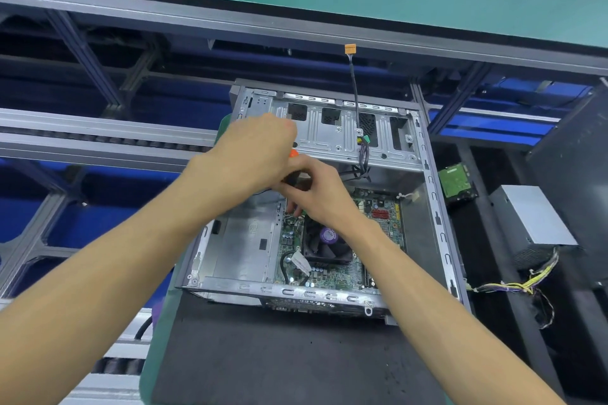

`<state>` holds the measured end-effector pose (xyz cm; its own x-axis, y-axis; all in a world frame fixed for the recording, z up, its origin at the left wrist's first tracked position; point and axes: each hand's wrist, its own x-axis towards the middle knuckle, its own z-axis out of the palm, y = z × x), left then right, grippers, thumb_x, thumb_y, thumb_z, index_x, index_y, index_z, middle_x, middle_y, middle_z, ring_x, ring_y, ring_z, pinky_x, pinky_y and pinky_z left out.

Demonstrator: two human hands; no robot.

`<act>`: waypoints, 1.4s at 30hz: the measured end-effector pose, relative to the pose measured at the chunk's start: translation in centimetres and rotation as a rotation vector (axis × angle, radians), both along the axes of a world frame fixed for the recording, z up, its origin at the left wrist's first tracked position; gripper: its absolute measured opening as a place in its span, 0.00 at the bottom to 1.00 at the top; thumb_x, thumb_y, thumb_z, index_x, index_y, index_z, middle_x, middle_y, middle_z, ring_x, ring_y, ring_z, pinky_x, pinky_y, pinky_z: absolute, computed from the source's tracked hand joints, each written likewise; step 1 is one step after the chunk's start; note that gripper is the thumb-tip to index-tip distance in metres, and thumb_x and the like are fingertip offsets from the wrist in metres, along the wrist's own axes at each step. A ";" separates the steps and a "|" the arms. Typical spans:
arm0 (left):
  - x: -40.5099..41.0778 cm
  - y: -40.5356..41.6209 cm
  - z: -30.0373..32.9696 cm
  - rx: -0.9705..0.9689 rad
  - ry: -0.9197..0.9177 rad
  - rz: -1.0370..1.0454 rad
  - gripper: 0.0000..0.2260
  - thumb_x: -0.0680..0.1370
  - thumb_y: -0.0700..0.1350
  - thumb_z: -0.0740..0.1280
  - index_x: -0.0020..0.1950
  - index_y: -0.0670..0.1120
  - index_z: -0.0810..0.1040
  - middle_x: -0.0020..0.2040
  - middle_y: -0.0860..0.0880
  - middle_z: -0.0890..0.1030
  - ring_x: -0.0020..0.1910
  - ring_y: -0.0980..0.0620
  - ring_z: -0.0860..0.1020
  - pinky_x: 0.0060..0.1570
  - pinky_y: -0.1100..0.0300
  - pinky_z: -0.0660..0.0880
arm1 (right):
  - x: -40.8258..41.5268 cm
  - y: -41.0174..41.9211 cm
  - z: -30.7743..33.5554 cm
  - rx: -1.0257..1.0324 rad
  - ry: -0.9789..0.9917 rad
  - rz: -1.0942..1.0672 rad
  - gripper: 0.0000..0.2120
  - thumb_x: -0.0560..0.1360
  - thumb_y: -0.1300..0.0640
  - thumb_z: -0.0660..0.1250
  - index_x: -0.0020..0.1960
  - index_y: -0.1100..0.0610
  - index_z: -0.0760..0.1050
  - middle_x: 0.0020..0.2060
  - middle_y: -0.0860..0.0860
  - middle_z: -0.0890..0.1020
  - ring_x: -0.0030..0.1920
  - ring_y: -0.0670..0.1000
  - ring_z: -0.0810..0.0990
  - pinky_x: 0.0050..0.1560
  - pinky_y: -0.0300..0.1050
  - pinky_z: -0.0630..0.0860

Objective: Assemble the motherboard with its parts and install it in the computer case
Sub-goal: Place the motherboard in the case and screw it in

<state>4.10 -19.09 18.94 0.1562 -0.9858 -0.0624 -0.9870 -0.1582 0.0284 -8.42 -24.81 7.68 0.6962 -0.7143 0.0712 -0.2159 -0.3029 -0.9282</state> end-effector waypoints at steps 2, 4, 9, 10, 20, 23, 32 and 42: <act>0.3 -0.1 0.3 0.130 0.207 -0.117 0.04 0.79 0.46 0.65 0.53 0.51 0.76 0.51 0.50 0.75 0.50 0.46 0.76 0.48 0.50 0.75 | -0.1 -0.1 -0.1 0.005 0.009 0.008 0.07 0.73 0.50 0.73 0.45 0.43 0.74 0.32 0.45 0.84 0.27 0.50 0.83 0.28 0.41 0.78; 0.1 0.1 0.6 0.167 0.259 -0.180 0.09 0.78 0.45 0.66 0.57 0.55 0.75 0.55 0.52 0.72 0.52 0.49 0.75 0.48 0.51 0.74 | -0.1 -0.2 -0.3 0.017 0.031 0.014 0.07 0.73 0.50 0.71 0.46 0.49 0.73 0.30 0.49 0.84 0.27 0.51 0.83 0.29 0.45 0.80; -0.1 -0.1 -0.2 -0.020 -0.031 -0.041 0.15 0.80 0.58 0.63 0.55 0.47 0.74 0.45 0.48 0.76 0.42 0.44 0.74 0.39 0.54 0.67 | -0.1 -0.2 -0.3 -0.006 0.009 0.004 0.10 0.76 0.54 0.74 0.42 0.42 0.76 0.28 0.50 0.83 0.25 0.50 0.83 0.28 0.38 0.76; 0.1 -0.2 -0.3 0.018 0.038 -0.084 0.10 0.80 0.53 0.64 0.56 0.48 0.74 0.47 0.48 0.77 0.43 0.45 0.75 0.39 0.54 0.68 | -0.1 -0.1 -0.4 -0.003 0.016 0.007 0.10 0.76 0.54 0.74 0.43 0.43 0.75 0.28 0.49 0.83 0.25 0.50 0.83 0.28 0.38 0.76; 0.7 -0.2 -1.4 -0.005 0.170 -0.097 0.18 0.74 0.65 0.66 0.53 0.52 0.72 0.41 0.51 0.79 0.41 0.47 0.77 0.36 0.55 0.68 | -0.4 -0.5 -0.5 0.034 0.104 -0.017 0.08 0.76 0.55 0.73 0.46 0.53 0.74 0.27 0.48 0.82 0.25 0.50 0.82 0.26 0.47 0.77; 0.8 -0.8 -1.1 0.045 0.257 -0.142 0.10 0.77 0.56 0.68 0.52 0.52 0.74 0.42 0.50 0.78 0.38 0.52 0.75 0.35 0.57 0.69 | -0.4 0.0 -0.2 0.033 0.108 -0.022 0.11 0.77 0.51 0.72 0.50 0.56 0.73 0.31 0.52 0.82 0.27 0.52 0.83 0.29 0.51 0.81; -2.3 -1.2 2.2 -0.249 0.357 -0.182 0.25 0.73 0.70 0.60 0.61 0.55 0.74 0.52 0.55 0.78 0.48 0.53 0.78 0.46 0.55 0.71 | -3.6 0.5 4.3 -0.103 0.018 -0.285 0.16 0.71 0.40 0.67 0.42 0.53 0.76 0.31 0.54 0.80 0.29 0.51 0.77 0.30 0.49 0.72; -19.0 -2.7 2.5 -0.333 1.015 -0.399 0.06 0.82 0.44 0.66 0.56 0.44 0.78 0.41 0.51 0.80 0.38 0.55 0.78 0.39 0.66 0.71 | -21.6 -1.8 10.8 -0.065 -0.371 -0.720 0.19 0.76 0.44 0.69 0.30 0.47 0.69 0.26 0.47 0.68 0.28 0.48 0.65 0.30 0.43 0.65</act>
